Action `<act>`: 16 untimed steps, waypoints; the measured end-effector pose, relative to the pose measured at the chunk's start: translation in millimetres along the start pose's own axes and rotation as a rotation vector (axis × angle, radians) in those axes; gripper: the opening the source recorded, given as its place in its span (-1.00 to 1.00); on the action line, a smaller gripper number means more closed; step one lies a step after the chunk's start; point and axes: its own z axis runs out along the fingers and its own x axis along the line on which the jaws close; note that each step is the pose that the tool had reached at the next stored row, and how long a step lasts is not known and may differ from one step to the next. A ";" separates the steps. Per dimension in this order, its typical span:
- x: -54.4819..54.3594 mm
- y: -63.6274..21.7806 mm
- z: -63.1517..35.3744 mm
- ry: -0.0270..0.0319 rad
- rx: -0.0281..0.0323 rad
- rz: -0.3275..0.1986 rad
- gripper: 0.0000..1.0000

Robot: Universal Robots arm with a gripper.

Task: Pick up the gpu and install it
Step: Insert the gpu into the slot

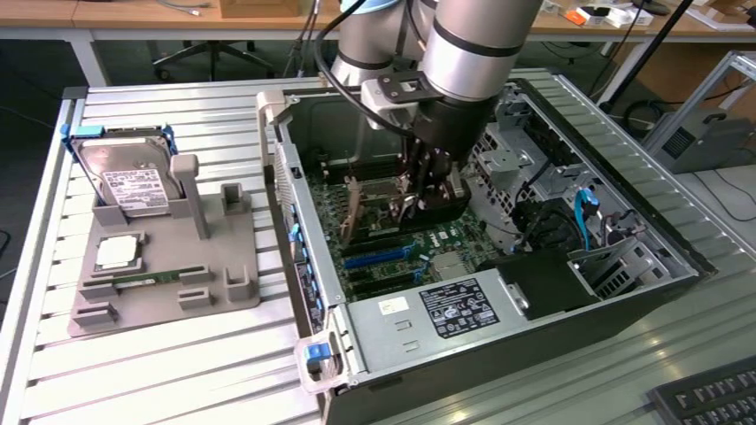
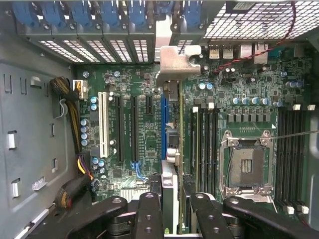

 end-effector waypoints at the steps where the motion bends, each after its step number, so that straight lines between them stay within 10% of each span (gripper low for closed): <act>1: 0.2 0.6 0.2 0.0000 -0.0001 0.000 -0.47; 16: 1.5 6.8 7.8 0.0000 0.0000 0.000 -0.47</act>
